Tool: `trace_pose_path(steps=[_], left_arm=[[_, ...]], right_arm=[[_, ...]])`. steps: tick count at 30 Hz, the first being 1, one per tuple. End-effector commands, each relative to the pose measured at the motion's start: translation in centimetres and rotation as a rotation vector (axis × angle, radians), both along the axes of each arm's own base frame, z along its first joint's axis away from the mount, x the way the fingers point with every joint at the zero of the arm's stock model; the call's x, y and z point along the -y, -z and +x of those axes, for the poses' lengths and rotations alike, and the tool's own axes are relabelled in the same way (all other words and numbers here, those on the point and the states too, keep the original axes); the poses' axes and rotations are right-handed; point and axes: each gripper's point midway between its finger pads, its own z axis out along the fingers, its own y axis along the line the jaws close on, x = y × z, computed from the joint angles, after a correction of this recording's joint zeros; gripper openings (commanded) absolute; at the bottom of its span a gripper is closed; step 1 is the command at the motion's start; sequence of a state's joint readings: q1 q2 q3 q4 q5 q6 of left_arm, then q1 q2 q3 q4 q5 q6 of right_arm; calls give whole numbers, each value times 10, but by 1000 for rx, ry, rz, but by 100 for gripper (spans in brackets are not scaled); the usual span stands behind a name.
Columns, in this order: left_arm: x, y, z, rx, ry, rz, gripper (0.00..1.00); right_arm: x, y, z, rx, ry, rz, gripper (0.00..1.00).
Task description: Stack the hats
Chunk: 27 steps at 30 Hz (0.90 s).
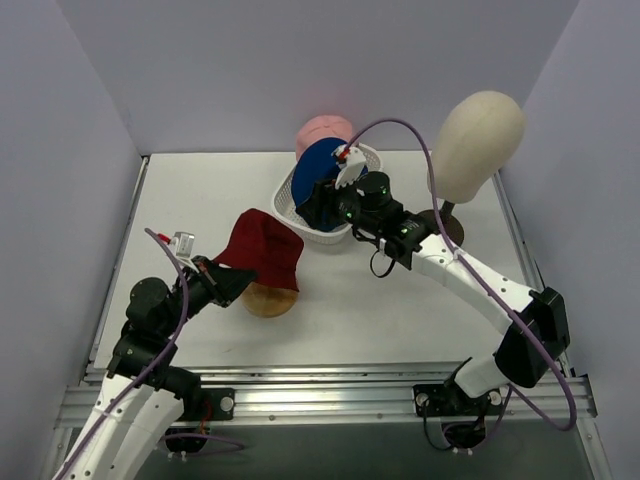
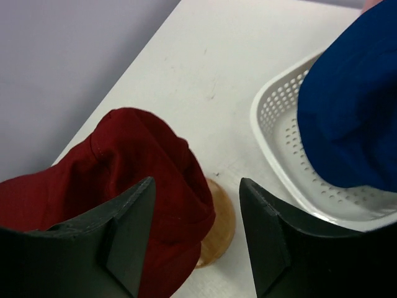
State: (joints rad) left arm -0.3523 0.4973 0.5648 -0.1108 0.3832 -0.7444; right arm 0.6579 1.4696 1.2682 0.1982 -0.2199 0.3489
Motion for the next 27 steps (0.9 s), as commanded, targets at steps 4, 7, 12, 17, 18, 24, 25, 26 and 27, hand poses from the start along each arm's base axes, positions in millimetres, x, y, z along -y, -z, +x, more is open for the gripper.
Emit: trace_pose_path(steps=[4, 7, 12, 17, 18, 24, 25, 26, 27], left_arm=[[-13, 20, -23, -50, -43, -26, 2], [-26, 44, -22, -120, -123, 1, 2], [-53, 70, -15, -202, -301, 12, 2], [-63, 83, -8, -268, -390, -5, 4], [-68, 85, -5, -282, -421, 2, 8], [-81, 58, 2, -265, -513, -28, 55], [-82, 53, 2, -262, -519, -25, 58], [-84, 48, 3, -254, -526, -23, 60], [-85, 36, 3, -243, -530, -25, 61]], right_arm=[[-26, -13, -33, 72, -40, 69, 53], [-33, -2, -45, 72, -51, 46, 53], [-31, 16, -50, 55, -34, 19, 53], [-25, 21, -58, 54, -32, 18, 53], [-21, 19, -59, 60, -19, 16, 53], [-9, 21, -67, 65, -3, 15, 54], [-5, 25, -69, 63, 0, 11, 54], [-4, 27, -70, 61, 2, 9, 54], [-2, 27, -72, 62, 2, 10, 54]])
